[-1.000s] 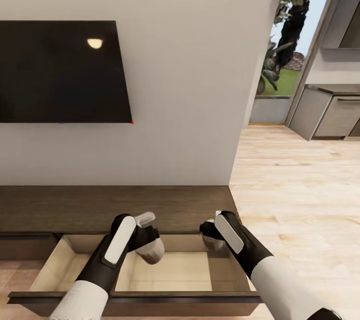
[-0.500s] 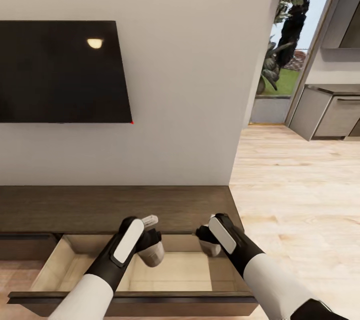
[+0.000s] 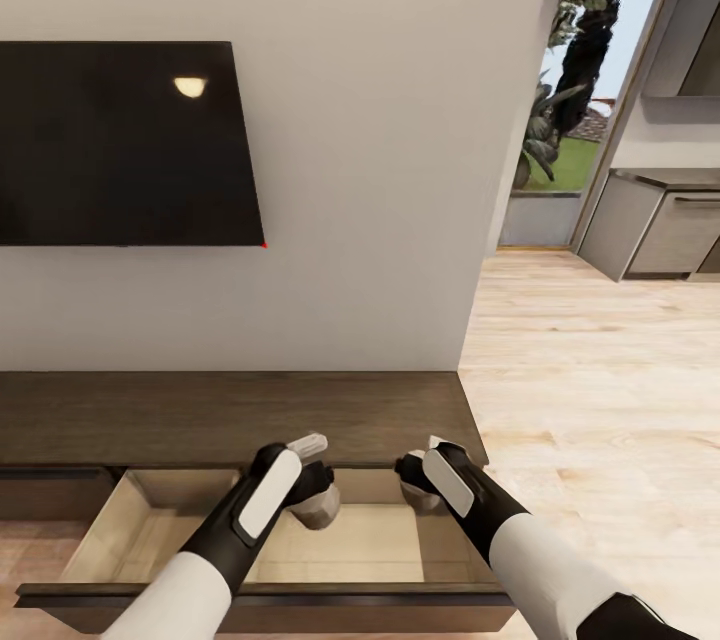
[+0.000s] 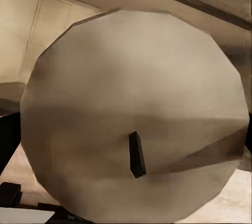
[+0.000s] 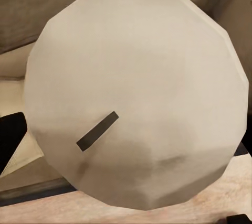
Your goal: Place each of the two pumpkins and all three candles from the living room inside a cabinet in the living room (use any cabinet), then make sure every cabinet is closed, and position the cauldron so it is next to a table in the living room.
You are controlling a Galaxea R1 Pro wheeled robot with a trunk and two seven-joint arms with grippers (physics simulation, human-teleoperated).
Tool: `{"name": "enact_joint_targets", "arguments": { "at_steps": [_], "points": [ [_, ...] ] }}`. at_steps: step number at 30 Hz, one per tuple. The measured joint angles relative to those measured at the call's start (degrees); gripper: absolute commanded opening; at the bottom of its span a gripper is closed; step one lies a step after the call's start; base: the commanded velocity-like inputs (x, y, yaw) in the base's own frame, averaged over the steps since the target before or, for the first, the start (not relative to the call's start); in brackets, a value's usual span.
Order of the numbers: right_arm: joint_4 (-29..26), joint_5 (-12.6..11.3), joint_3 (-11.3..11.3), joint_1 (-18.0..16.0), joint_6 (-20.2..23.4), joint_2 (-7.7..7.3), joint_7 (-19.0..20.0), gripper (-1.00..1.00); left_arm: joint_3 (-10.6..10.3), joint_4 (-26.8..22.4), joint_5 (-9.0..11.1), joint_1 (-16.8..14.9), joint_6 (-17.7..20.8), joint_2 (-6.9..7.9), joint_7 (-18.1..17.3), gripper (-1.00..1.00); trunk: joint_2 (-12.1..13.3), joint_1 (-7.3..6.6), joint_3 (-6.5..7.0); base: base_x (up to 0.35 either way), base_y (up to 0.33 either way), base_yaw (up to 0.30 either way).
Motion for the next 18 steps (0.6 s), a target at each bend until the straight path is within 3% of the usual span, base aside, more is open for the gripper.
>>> {"name": "enact_joint_targets", "arguments": {
  "at_steps": [3,8,18],
  "points": [
    [-0.12,0.01,0.04,0.0,-0.08,0.06,0.01,-1.0,-1.37,0.85,-0.39,0.0,-0.54,0.16,-2.77,-1.0,0.0,0.0,0.0,0.0,0.0,0.0],
    [-0.49,0.01,0.05,0.03,-0.1,0.01,-0.03,-1.0,-3.56,1.08,-0.77,0.0,-0.81,0.19,-3.46,-1.0,0.0,0.0,0.0,0.0,-0.045,0.0],
    [-0.55,0.02,0.0,0.09,-0.07,-0.49,1.63,-1.0,-4.1,3.01,-1.1,0.0,-1.04,0.18,-3.54,-1.0,0.0,0.0,0.0,0.0,-0.071,0.0]
  ]
}}
